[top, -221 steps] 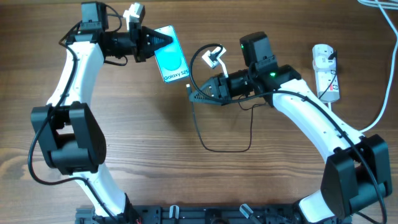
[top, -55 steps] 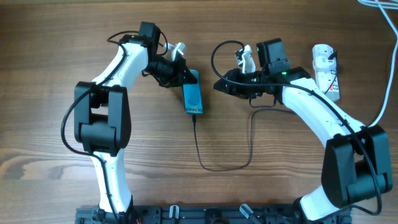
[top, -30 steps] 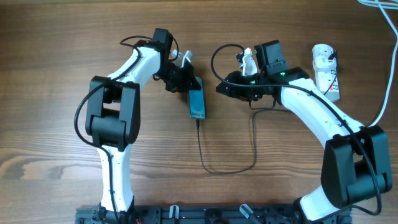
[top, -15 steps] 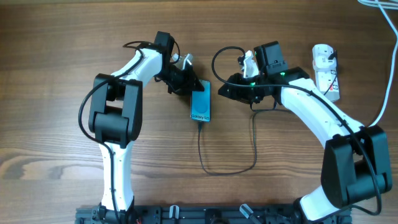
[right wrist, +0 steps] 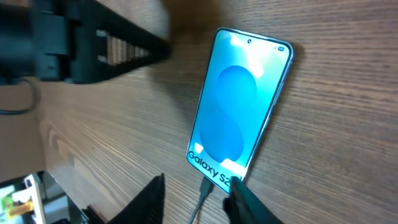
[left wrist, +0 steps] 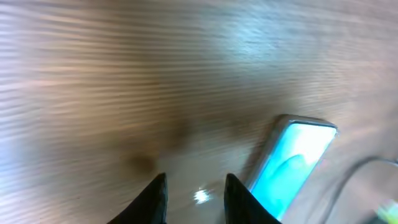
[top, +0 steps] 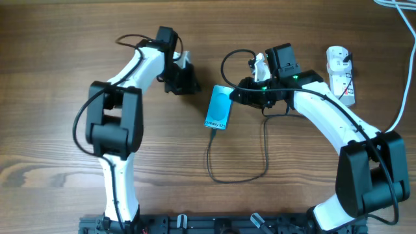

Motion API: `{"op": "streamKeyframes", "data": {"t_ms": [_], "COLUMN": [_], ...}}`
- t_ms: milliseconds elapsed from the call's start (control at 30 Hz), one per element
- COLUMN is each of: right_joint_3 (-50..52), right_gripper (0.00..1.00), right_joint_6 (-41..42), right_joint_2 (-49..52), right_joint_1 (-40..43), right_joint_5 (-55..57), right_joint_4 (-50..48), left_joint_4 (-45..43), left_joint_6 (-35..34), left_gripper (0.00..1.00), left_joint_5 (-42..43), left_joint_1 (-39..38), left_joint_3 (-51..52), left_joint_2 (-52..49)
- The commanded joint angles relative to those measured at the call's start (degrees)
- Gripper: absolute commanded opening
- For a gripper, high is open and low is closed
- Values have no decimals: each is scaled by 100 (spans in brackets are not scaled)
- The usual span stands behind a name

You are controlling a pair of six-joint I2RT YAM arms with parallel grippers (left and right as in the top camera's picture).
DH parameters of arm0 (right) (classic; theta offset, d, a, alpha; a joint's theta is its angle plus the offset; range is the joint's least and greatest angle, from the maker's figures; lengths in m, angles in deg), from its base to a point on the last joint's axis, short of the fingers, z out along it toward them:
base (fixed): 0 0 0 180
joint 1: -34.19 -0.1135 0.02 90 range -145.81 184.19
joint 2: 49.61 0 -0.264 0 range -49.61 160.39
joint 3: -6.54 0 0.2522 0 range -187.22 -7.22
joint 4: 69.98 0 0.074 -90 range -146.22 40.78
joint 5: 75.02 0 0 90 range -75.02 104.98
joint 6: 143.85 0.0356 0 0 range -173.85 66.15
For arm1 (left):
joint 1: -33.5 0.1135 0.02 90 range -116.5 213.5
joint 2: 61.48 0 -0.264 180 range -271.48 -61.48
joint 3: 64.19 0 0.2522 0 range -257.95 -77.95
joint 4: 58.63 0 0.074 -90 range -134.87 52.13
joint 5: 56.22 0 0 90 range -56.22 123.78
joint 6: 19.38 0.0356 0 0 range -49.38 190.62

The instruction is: Plug charger to phone and switch on socket

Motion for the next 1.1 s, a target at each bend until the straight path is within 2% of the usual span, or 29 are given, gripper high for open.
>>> {"op": "streamKeyframes", "data": {"t_ms": [0, 67, 200, 267, 300, 467, 567, 700, 867, 1067], "right_joint_3": [-225, -424, -501, -501, -501, -501, -501, -501, -501, -498], "right_gripper": [29, 27, 26, 21, 18, 11, 5, 4, 4, 4], "right_joint_6": [-323, -402, -409, -544, -560, -691, -680, -684, -645, -863], "right_joint_2": [-203, -494, -1331, -1888, -2135, -2957, -3191, -3189, -3117, -2227], "right_joint_1": [46, 179, 658, 1062, 1255, 2188, 3016, 3998, 5077, 5191], "right_joint_5": [85, 289, 669, 684, 708, 710, 1005, 1034, 1729, 1729], "right_joint_4": [72, 302, 647, 885, 992, 1432, 1799, 1893, 1764, 1071], "left_joint_4": [120, 131, 103, 101, 103, 109, 109, 109, 111, 109], "left_joint_6": [-72, -72, -70, -68, -70, -70, -68, -68, -70, -70], "left_gripper": [34, 42, 80, 97, 100, 100, 100, 100, 100, 100], "left_joint_5": [-977, -970, -1121, -1233, -1233, -1228, -1228, -1228, -1228, -1228], "left_joint_1": [278, 398, 570, 625, 654, 651, 651, 651, 651, 651], "left_joint_3": [24, 24, 24, 24, 24, 26, 26, 26, 26, 26], "left_joint_2": [1447, 2214, 3432, 3884, 4041, 4186, 4186, 4186, 4186, 4186]}}
